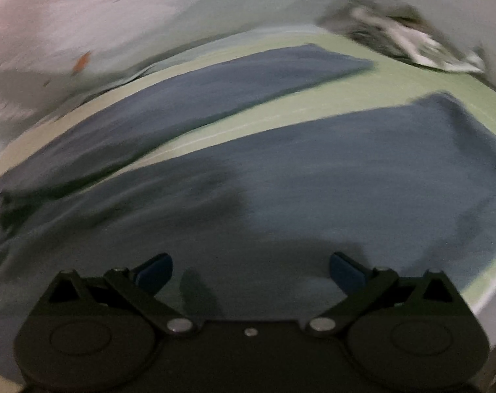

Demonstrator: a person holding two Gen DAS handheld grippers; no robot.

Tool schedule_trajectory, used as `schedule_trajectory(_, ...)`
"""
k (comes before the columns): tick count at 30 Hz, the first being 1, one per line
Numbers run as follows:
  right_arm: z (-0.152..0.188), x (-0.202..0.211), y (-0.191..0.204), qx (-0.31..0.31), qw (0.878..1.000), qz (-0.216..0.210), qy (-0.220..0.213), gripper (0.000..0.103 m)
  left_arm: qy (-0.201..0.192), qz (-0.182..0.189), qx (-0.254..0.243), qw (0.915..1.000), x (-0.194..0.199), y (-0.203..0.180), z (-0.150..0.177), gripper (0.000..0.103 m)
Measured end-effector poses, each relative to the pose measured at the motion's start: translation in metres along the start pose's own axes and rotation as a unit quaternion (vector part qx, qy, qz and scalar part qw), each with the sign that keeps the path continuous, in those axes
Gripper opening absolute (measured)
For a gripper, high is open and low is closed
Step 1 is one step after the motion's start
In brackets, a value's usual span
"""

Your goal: Fold clothes

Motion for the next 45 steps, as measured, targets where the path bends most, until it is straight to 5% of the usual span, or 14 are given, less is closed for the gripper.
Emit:
schedule_trajectory(11,-0.031,-0.017,-0.155,-0.076,0.992,0.102,-0.002,0.103,-0.013,-0.047,0.006,0.9988,0.010,-0.011,0.004,0.021)
schedule_trajectory(21,-0.039,-0.046,-0.202,-0.071,0.988,0.134,0.028,0.103,-0.025,-0.078,-0.018,0.9965,0.009,-0.020,0.009,0.016)
schedule_trajectory(24,-0.048,-0.047,-0.195,-0.051,0.991,0.120,0.027,0.072,-0.035,-0.077,-0.016,0.9963,0.013,-0.024,0.008,0.009)
schedule_trajectory(26,-0.055,-0.044,-0.191,-0.043,0.992,0.115,0.026,0.029,-0.042,-0.077,-0.019,0.9960,0.018,-0.028,0.006,0.008)
schedule_trajectory(28,-0.063,-0.038,-0.191,-0.057,0.994,0.095,0.022,0.007,-0.051,-0.078,-0.023,0.9954,0.025,-0.034,0.002,0.008)
schedule_trajectory(34,-0.103,0.003,-0.202,-0.132,0.988,0.056,-0.050,0.007,-0.093,-0.054,0.001,0.9942,0.060,-0.039,-0.012,0.007)
schedule_trajectory(38,-0.138,0.045,-0.207,-0.138,0.982,0.061,-0.110,0.007,-0.124,-0.054,-0.029,0.9903,0.097,-0.049,-0.021,0.002)
schedule_trajectory(43,-0.167,0.061,-0.217,-0.148,0.975,0.072,-0.148,0.007,-0.182,-0.133,-0.097,0.9695,0.135,-0.055,-0.047,0.000)
schedule_trajectory(45,-0.164,0.044,-0.218,-0.155,0.975,0.081,-0.134,0.007,-0.156,-0.110,-0.075,0.9788,0.118,-0.049,-0.047,0.000)
Point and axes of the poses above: each gripper's, at about its wrist camera, not at the fingertips, and x roughly against the way its jaws point, y to its left, z to its underside, the point moved 10 cm from there along -x, roughly the way its jaws point, and after that the axes turned 11 degrees about z, right-handed, at the moved point
